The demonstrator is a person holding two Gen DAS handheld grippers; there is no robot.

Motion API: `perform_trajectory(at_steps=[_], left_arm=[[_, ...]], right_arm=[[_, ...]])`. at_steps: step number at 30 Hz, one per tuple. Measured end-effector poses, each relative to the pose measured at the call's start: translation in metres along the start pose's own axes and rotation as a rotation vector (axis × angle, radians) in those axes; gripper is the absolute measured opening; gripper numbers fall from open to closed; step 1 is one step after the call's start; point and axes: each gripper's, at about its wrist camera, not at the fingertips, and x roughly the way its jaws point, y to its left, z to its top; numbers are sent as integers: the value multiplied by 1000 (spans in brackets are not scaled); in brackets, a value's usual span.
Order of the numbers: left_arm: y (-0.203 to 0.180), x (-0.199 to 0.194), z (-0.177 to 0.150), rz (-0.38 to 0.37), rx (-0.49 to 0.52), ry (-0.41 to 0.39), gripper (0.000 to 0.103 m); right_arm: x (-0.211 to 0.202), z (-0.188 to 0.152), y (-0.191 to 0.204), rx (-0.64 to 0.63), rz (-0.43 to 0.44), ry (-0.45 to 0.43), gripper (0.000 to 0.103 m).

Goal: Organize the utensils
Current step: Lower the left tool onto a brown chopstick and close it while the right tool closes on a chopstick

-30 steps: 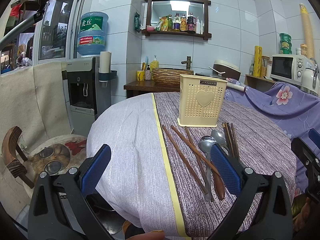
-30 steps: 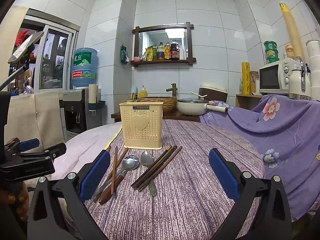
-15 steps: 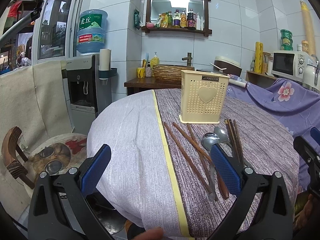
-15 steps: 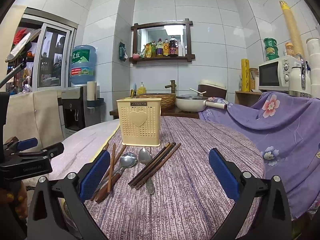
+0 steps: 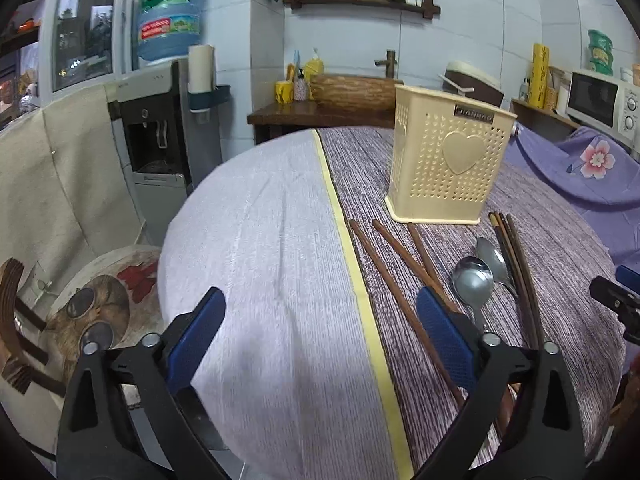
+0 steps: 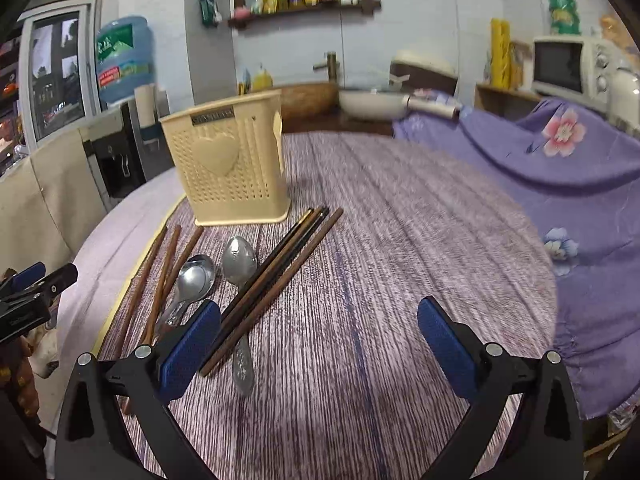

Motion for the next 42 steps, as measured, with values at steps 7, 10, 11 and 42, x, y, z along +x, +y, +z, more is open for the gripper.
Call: perform_trajectory(at_steps=[7,10,11,42], left_arm=[[-12,54,30,-59,42,134,79],[-17,73,38,-76,41,173,73],[-19,78,40,-70,44,181,72],[-44,164,67,-60,93,385,31]], right_arm=[[69,40,-11,72,8,176,68],[92,51,-12,120,1,221,54],[98,55,-12,129,-14,233,47],[167,92,-18,143,-67,346,13]])
